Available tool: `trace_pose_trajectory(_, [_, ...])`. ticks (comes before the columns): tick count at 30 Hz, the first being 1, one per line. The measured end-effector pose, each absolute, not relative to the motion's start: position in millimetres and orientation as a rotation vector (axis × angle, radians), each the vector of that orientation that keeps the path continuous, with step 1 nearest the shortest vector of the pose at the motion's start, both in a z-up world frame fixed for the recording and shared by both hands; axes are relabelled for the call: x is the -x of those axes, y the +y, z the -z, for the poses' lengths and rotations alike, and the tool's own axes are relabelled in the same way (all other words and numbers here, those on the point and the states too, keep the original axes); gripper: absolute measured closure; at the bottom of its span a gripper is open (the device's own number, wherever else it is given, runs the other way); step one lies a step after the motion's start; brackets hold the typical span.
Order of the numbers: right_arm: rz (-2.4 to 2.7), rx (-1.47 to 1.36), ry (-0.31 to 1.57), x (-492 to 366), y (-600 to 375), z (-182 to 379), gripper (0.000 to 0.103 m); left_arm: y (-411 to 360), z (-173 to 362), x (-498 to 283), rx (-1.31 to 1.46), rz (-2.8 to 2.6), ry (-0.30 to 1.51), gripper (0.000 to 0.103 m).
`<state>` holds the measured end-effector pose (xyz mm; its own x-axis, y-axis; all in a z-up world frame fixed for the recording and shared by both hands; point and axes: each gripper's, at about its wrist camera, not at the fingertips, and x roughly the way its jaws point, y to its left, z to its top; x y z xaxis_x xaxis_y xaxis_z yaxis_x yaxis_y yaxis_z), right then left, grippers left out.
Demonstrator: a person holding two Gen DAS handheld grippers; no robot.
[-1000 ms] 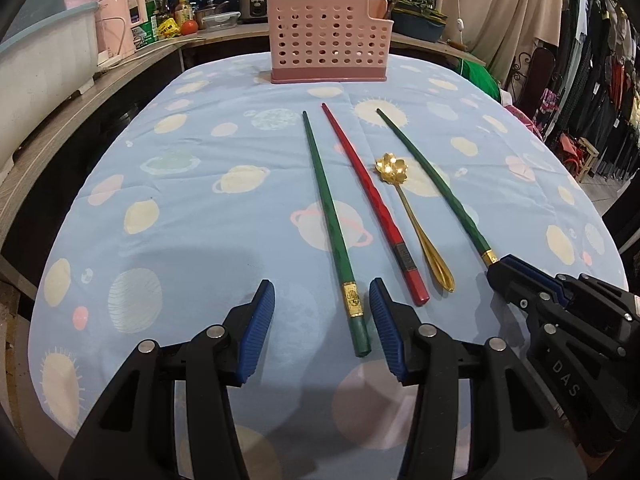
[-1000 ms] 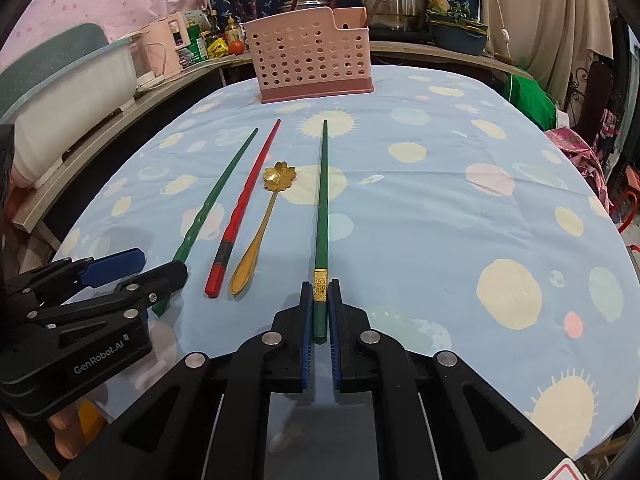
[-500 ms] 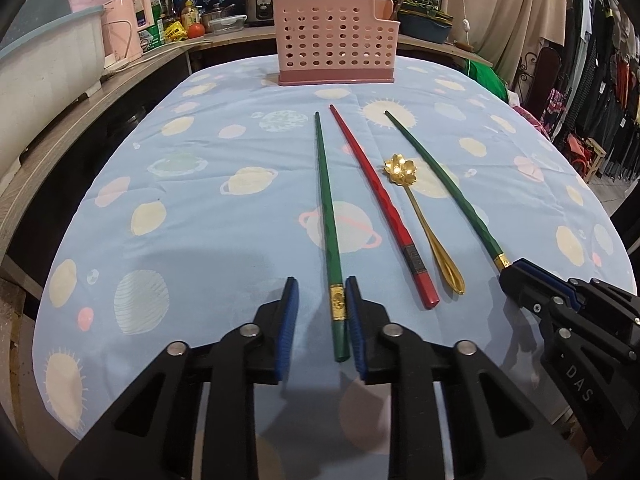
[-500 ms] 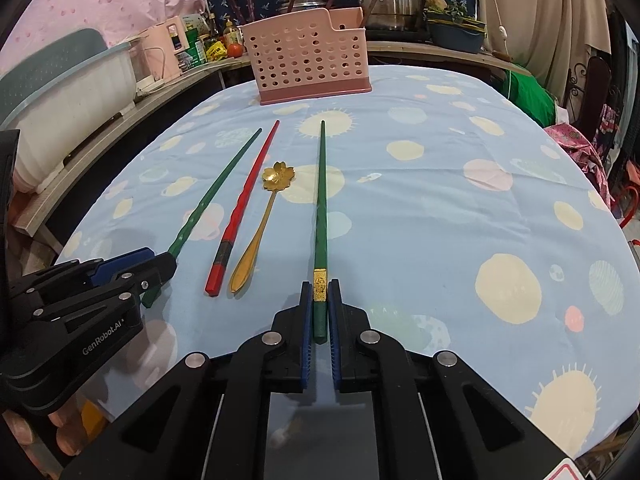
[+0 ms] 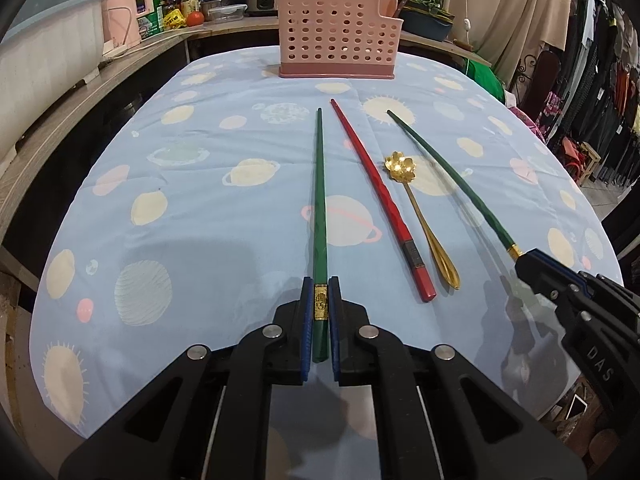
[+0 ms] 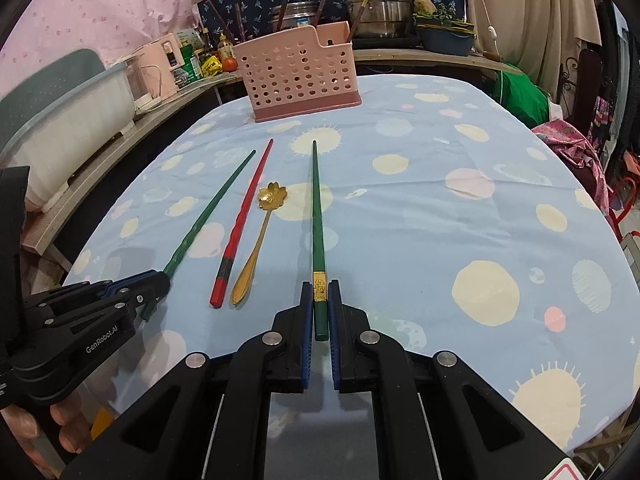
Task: Organize utensils
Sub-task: 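Close the right gripper on a green chopstick while the left gripper closes on another green chopstick, then lift both held green chopsticks and lower them into the pink holder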
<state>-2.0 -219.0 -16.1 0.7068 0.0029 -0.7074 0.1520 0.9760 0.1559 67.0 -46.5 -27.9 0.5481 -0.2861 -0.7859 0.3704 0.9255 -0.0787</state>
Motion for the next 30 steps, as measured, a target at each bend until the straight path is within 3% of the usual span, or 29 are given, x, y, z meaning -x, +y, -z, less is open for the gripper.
trace_pose_trajectory(30, [0.046,-0.254,0.472,-45,-269,-132,0.096,-32,-118,-127,-0.045,0.379,0.716,0.096])
